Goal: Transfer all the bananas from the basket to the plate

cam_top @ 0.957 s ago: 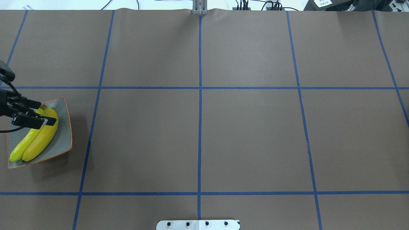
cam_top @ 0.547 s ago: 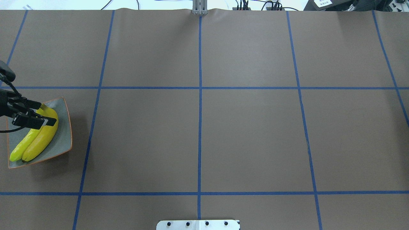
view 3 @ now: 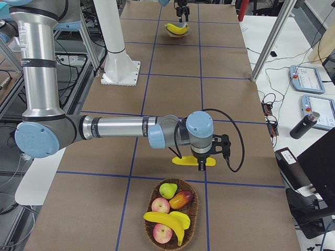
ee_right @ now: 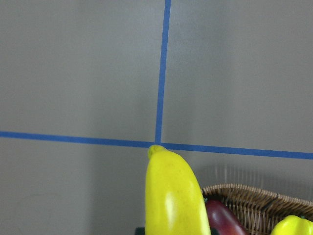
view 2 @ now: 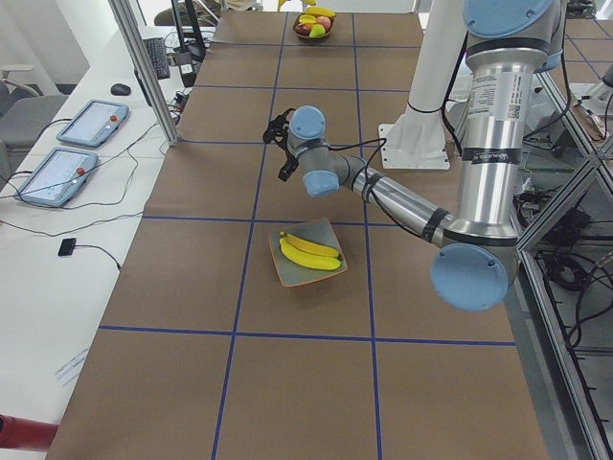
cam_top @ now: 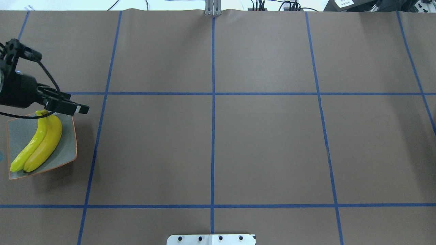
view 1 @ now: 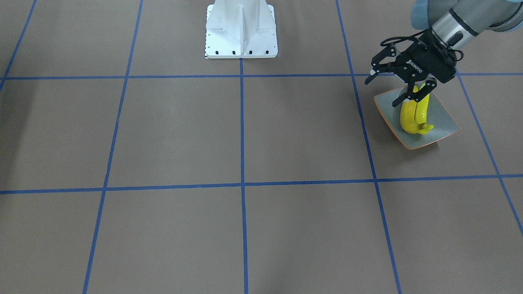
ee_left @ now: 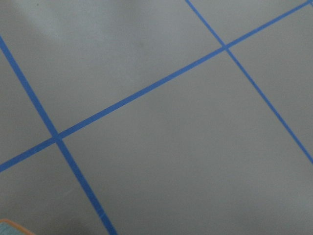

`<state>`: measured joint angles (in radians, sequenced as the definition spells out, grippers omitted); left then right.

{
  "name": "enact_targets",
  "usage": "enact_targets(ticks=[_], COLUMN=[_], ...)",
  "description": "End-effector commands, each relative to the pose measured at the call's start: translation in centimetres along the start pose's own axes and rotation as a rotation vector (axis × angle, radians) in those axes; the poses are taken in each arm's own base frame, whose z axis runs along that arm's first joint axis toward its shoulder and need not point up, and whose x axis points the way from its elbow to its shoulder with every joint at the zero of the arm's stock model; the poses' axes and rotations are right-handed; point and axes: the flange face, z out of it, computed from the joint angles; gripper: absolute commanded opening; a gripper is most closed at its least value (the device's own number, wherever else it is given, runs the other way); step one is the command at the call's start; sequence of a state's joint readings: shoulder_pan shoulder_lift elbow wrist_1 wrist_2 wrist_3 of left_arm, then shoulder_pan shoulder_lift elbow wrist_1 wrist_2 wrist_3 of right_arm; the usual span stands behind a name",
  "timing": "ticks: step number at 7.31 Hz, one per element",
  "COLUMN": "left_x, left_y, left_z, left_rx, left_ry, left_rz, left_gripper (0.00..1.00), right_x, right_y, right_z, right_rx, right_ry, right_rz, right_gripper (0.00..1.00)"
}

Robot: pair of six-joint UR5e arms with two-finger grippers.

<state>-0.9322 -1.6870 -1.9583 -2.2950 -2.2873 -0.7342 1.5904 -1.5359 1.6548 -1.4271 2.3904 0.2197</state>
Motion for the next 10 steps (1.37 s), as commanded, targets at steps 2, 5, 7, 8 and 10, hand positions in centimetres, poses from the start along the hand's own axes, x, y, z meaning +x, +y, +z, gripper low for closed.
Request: enact_targets(ticks=[2, 5, 7, 8, 10], left_x=[11.4, 20.6, 24.9, 26.3, 26.8], left_y=[-6.4, -9.3, -9.6, -9.5, -9.4], left_z=[4.6, 7.4, 8.3, 8.6, 8.7], left_rx=[0.010, 0.032, 0.058, 0.063, 0.066], left_ry=[0.175, 0.278, 0.321, 0.338, 0.347], left_rz=[-0.120, -0.181, -0.205, -0.210, -0.205], left_gripper=[1.00, 1.00, 1.00, 1.00, 1.00], right_x=[-16.8, -32.1, -42.7, -47.4, -54.5], right_y=[-3.8, -4.6, -2.1, -0.3, 4.0], right_z=[-1.4, -1.5, -1.5, -1.1, -0.7], right_rx=[0.040, 0.093, 0.118, 0.128, 0.134], right_ry=[-0.082, -0.177, -0.240, -0.271, -0.333], right_rz=[0.212, 0.368, 0.428, 0.457, 0.459], right_gripper=[0.00, 0.00, 0.00, 0.00, 0.00])
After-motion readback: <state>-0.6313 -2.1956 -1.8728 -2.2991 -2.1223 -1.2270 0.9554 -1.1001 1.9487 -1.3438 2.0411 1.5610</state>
